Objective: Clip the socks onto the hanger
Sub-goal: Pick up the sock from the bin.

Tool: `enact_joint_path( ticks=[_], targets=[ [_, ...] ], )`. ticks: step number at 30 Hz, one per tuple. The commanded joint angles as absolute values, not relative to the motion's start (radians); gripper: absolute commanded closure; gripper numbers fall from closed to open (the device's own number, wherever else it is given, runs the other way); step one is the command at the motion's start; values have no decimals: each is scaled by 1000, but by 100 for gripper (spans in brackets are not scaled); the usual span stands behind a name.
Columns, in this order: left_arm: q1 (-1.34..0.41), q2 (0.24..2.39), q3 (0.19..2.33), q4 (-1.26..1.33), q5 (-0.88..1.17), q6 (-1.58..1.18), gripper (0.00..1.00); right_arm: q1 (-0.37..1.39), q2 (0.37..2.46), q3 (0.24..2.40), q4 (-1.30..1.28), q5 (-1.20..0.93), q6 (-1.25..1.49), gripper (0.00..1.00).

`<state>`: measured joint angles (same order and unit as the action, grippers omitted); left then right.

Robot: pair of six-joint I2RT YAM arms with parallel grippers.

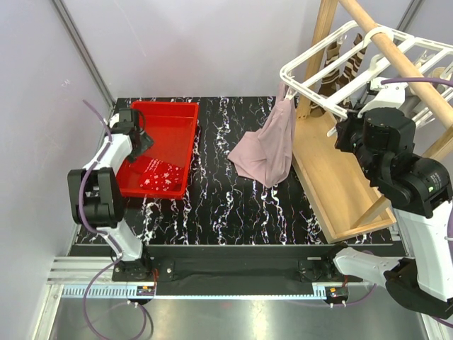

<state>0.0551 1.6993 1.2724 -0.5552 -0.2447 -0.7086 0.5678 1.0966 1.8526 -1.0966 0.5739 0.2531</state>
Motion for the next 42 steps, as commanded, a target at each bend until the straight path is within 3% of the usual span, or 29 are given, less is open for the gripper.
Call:
enact_joint_path(
  ticks=[1, 6, 19, 23, 24, 26, 28, 30, 31, 42],
  targets=[
    [74, 1774, 1359, -577, -303, -804, 35, 568, 1092, 1827, -1121, 506, 268, 100],
    [72, 1885, 1480, -716, -408, -919, 36, 566, 1092, 1821, -1115, 503, 265, 100],
    [74, 2108, 1658, -888, -437, -1037, 37, 566, 1101, 1816, -1109, 485, 265, 100],
    [80, 2121, 1643, -864, -422, -1020, 54, 568, 1103, 1816, -1111, 486, 268, 100],
    [83, 2125, 1640, -844, -402, -1003, 63, 566, 1103, 1815, -1112, 485, 270, 100],
    [83, 2129, 1637, -833, -399, -994, 65, 566, 1104, 1816, -1112, 483, 270, 100],
    [83, 2129, 1634, -816, -391, -973, 74, 566, 1104, 1818, -1114, 480, 271, 100],
    [81, 2122, 1640, -825, -394, -960, 88, 566, 1103, 1815, -1112, 480, 273, 100],
    [83, 2112, 1638, -827, -399, -954, 100, 568, 1101, 1813, -1112, 480, 275, 100],
    [-93, 1615, 1531, -726, -618, -740, 100, 568, 1100, 1799, -1109, 477, 275, 100]
  ],
)
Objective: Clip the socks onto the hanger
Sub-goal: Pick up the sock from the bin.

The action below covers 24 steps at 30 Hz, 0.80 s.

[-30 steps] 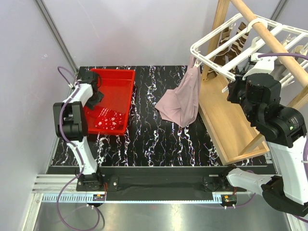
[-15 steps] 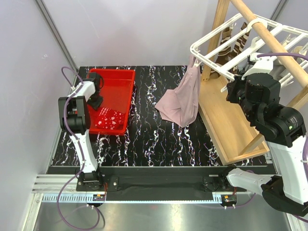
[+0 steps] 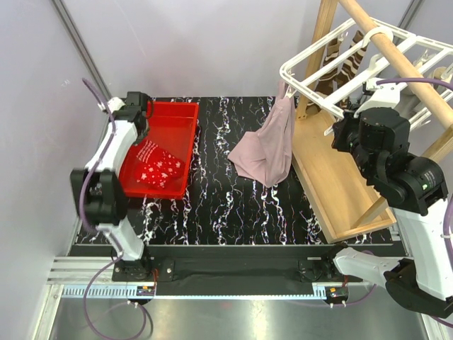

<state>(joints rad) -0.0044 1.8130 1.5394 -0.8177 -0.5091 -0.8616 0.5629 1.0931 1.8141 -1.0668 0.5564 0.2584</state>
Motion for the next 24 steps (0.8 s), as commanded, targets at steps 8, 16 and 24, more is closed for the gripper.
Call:
enact_joint_path(
  ticks=[8, 16, 24],
  targets=[
    [-290, 1168, 1252, -369, -502, -486, 100, 566, 1103, 1783, -1100, 468, 284, 100],
    [-365, 999, 1098, 12, 228, -396, 100, 566, 1109, 1813, -1104, 420, 308, 100],
    [-888, 1057, 1032, 227, 39, -201, 100, 568, 1114, 1847, -1104, 357, 370, 100]
  ],
)
